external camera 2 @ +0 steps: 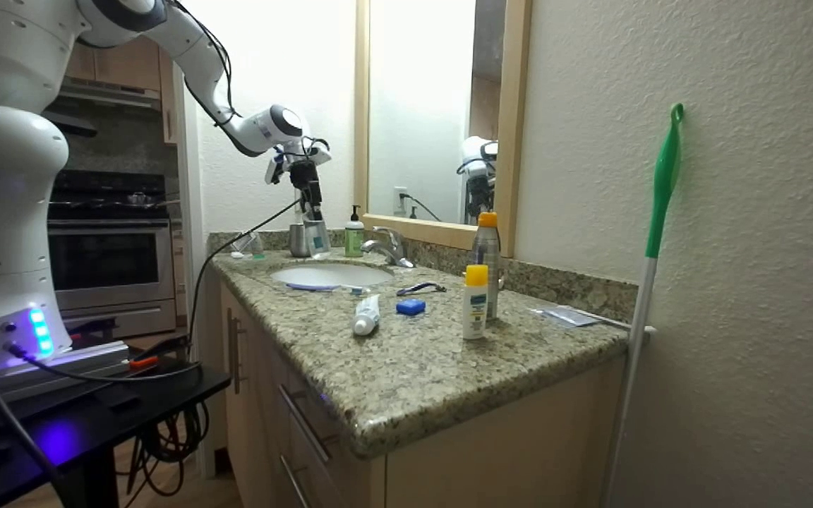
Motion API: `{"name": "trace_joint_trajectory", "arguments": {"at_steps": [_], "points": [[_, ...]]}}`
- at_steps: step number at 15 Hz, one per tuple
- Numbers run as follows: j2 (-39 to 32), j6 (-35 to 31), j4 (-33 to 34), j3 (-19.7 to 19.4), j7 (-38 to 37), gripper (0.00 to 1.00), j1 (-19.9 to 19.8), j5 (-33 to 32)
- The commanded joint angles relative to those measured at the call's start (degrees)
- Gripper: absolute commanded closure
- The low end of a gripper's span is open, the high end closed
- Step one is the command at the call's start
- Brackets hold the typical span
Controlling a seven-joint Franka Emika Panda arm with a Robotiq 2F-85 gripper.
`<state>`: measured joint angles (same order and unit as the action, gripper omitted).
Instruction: Move the clear bottle to the right of the small green lid
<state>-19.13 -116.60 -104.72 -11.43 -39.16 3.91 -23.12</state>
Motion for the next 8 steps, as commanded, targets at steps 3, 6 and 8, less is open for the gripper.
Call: {"name": "trace_joint_trajectory", "arguments": {"at_steps": [3, 6, 8], "points": [[3.9, -0.9, -0.1, 2.0, 7.0, 0.38, -1.3, -0.3], [6.0, -1.0, -1.0, 2.1, 9.0, 0.38, -1.9, -0.3], [5.9, 0.2, -0.9, 3.0, 12.8, 0.63, -1.5, -0.4]]}}
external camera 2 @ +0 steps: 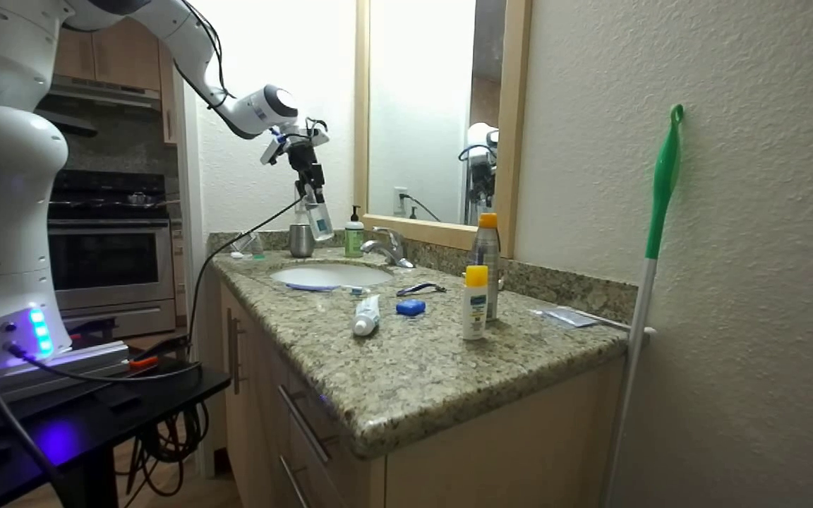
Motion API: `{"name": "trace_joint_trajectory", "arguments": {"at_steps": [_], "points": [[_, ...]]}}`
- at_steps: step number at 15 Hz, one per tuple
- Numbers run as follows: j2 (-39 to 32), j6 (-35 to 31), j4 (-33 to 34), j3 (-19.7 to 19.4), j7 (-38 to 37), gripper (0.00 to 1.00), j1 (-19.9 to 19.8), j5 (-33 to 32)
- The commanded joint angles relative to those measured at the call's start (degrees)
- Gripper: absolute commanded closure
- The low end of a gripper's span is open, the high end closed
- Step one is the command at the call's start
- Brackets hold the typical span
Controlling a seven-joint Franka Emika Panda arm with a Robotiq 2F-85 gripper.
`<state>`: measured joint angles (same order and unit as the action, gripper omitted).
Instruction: Move the clear bottle to the right of the small green lid
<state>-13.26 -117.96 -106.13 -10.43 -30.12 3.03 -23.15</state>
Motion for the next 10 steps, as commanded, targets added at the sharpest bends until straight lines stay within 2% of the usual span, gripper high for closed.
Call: {"name": "trace_joint_trajectory", "arguments": {"at_steps": [1, 6, 10], "points": [[0.7, 2.1, -0.1, 3.1, 7.2, 0.63, -0.2, -0.2], [5.8, 2.2, -2.5, 8.3, 18.1, 0.63, 1.1, 2.0], [4.4, 2.7, 0.0, 10.3, 32.2, 0.63, -0.8, 12.2]]}}
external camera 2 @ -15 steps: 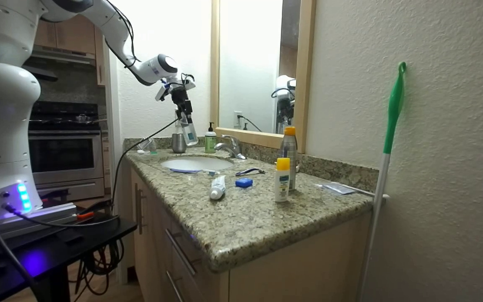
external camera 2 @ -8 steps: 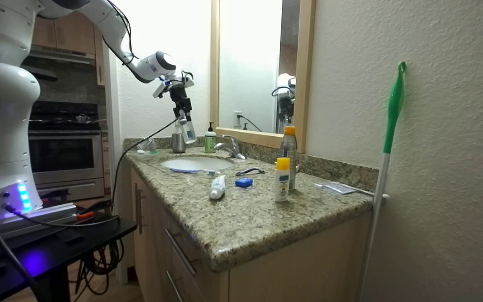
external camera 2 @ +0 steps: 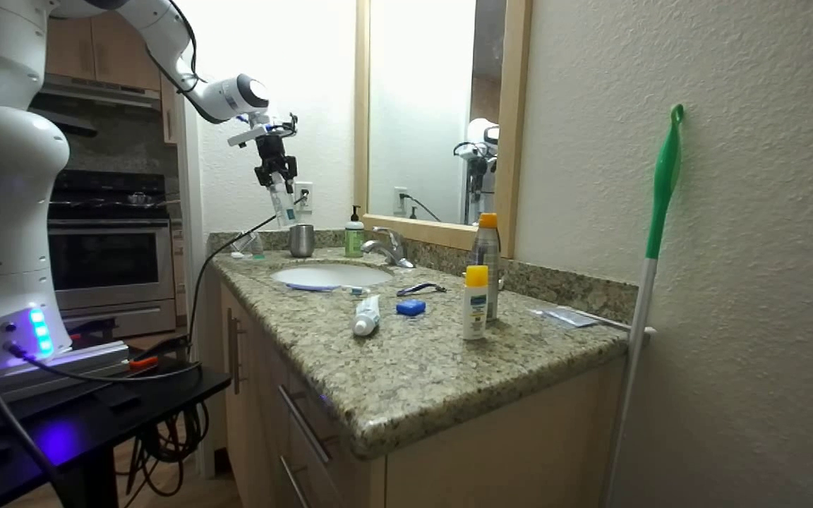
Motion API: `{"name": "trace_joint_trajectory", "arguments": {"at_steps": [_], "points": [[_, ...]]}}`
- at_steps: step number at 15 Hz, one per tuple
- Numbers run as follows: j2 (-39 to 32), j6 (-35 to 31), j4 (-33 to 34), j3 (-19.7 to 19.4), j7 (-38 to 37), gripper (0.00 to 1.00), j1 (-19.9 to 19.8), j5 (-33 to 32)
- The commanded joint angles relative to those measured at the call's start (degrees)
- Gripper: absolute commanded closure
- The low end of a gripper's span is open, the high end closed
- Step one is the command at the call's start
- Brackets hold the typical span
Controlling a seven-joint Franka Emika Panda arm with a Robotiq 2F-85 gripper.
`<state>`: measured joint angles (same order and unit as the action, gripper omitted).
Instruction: Move the clear bottle to the right of the small green lid
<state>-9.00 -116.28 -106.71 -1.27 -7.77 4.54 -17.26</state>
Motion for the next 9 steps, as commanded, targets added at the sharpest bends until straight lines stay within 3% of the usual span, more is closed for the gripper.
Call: {"name": "trace_joint_trajectory", "arguments": {"at_steps": [1, 5, 6, 9], "points": [[-0.3, 1.4, 0.7, 1.3, 13.5, 0.63, -2.8, 9.0], [-0.3, 7.3, 0.0, 1.6, 26.1, 0.63, -3.8, 13.8], [-1.1, 3.8, 0.0, 1.2, 20.9, 0.38, -3.0, 12.3], [-1.0, 6.2, 0.0, 1.3, 24.1, 0.38, -3.3, 12.6]]}}
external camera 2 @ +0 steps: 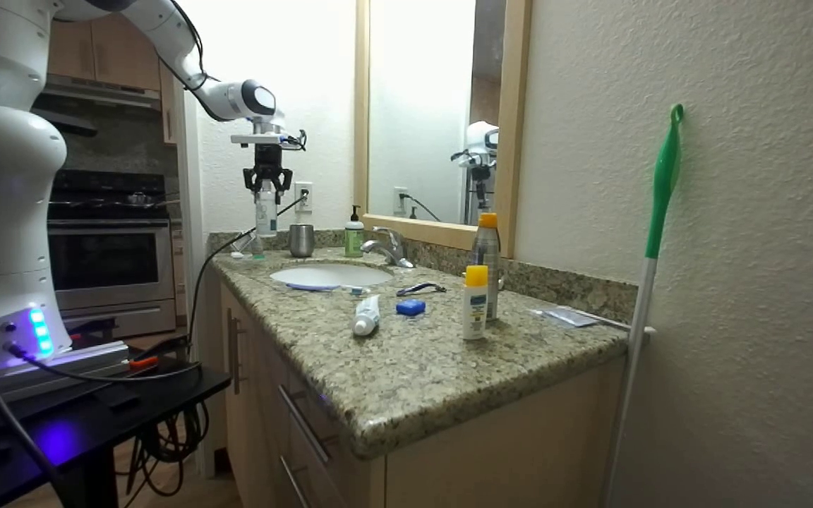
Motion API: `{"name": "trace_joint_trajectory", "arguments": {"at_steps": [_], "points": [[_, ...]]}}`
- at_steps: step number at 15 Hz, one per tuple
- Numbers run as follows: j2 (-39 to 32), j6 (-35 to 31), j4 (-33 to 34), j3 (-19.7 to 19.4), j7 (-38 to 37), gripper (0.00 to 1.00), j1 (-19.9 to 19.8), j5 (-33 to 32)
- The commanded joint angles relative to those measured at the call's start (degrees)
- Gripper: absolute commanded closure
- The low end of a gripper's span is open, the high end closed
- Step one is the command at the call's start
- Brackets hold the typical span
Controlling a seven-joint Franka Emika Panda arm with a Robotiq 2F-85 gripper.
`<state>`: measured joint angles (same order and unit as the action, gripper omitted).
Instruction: Move the clear bottle to the right of the small green lid
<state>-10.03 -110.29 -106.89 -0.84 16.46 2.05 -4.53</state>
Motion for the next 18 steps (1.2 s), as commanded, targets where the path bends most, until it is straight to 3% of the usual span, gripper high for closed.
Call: {"name": "trace_joint_trajectory", "arguments": {"at_steps": [1, 10, 15, 18], "points": [[0.0, 0.2, 0.1, 0.9, 0.0, 0.63, -0.8, -0.2], [-5.4, -12.2, -5.3, 7.1, 0.4, 0.63, 4.3, -4.5], [-0.7, -24.6, -11.5, 6.6, 0.6, 0.63, 3.0, -3.6], [0.9, -24.2, -13.5, 6.8, 4.3, 0.63, 0.5, 2.5]]}}
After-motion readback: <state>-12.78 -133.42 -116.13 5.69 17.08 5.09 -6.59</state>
